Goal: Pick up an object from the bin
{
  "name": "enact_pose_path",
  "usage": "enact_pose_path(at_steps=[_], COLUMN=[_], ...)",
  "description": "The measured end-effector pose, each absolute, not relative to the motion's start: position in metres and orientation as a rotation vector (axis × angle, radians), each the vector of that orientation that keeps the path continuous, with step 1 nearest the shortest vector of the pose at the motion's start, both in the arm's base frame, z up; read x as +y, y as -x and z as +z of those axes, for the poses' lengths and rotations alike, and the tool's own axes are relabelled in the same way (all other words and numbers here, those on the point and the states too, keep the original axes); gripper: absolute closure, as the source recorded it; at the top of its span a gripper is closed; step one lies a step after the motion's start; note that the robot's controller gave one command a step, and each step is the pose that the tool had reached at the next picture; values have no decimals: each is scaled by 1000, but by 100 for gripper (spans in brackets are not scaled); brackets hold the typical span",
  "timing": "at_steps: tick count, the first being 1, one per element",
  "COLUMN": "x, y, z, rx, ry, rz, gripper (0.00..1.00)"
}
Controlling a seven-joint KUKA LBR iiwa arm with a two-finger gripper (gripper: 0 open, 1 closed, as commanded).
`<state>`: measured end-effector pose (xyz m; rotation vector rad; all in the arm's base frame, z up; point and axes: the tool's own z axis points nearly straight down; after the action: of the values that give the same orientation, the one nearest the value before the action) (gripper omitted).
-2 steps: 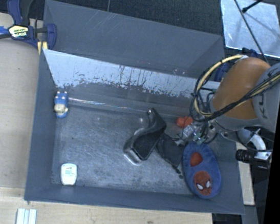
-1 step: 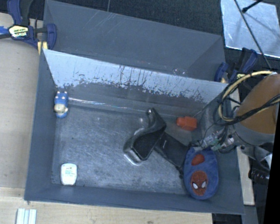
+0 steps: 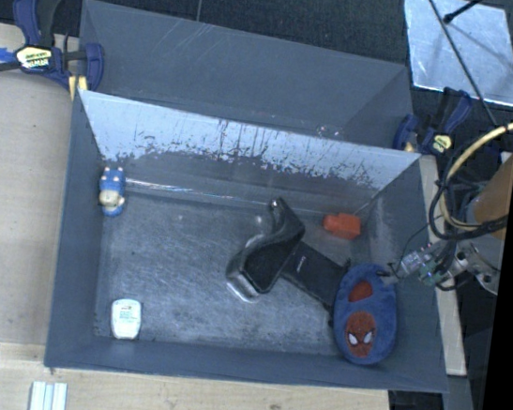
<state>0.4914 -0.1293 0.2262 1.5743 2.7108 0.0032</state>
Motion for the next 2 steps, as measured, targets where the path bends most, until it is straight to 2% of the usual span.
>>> enact_pose_path(at_steps=[1, 2], x=[-129, -119], y=[-492, -514], z=[222, 75], rx=[2716, 2788], ry=[-1577, -1441], rz=[-1, 6], gripper=[0, 0])
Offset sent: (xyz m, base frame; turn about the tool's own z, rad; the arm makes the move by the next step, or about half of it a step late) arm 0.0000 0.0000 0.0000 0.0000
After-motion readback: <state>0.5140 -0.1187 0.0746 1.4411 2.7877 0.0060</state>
